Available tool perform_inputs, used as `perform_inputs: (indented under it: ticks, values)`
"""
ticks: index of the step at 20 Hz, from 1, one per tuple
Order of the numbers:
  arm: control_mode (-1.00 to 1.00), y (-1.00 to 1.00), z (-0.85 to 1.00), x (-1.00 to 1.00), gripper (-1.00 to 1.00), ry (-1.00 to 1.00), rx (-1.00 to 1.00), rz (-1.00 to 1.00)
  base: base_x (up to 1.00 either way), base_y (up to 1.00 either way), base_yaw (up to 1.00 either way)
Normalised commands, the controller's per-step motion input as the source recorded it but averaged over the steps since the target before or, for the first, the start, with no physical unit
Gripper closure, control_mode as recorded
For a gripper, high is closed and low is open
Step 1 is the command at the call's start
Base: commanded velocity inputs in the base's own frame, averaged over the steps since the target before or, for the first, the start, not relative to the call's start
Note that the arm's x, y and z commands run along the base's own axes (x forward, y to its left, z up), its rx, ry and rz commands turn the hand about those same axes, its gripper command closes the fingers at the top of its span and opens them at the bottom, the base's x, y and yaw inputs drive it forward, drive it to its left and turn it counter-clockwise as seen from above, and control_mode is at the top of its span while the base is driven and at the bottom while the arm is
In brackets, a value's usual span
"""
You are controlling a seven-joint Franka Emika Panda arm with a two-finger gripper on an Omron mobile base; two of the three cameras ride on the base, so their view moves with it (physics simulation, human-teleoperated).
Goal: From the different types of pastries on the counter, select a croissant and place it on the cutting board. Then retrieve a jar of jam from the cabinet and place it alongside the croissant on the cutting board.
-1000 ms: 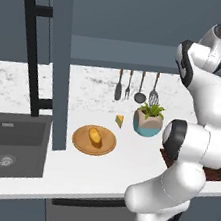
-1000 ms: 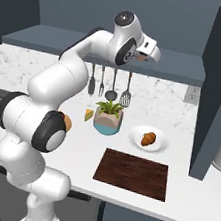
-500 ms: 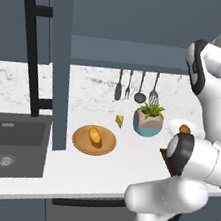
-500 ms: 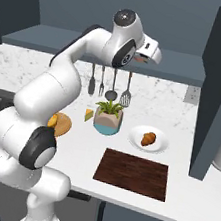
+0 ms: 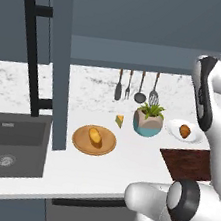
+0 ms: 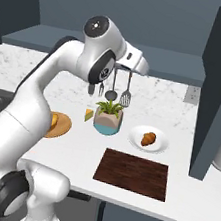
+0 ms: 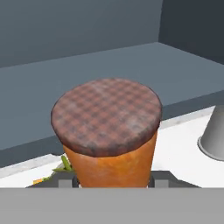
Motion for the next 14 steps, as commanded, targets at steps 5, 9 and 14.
perform_inputs:
  ticks: [5,9,14]
  values:
    - [-1.00,0.19,0.22,-1.00,1.00,0.08,0.00,-0.11,0.00,0.00,0.00]
    - [-1.00,0.08,0.29,-1.00,1.00,0.04,0.00,-0.10,0.00,0.00,0.00]
    - [-1.00,0.08,0.17,-1.00,1.00,0.00,0.00,-0.04,0.00,0.00,0.00]
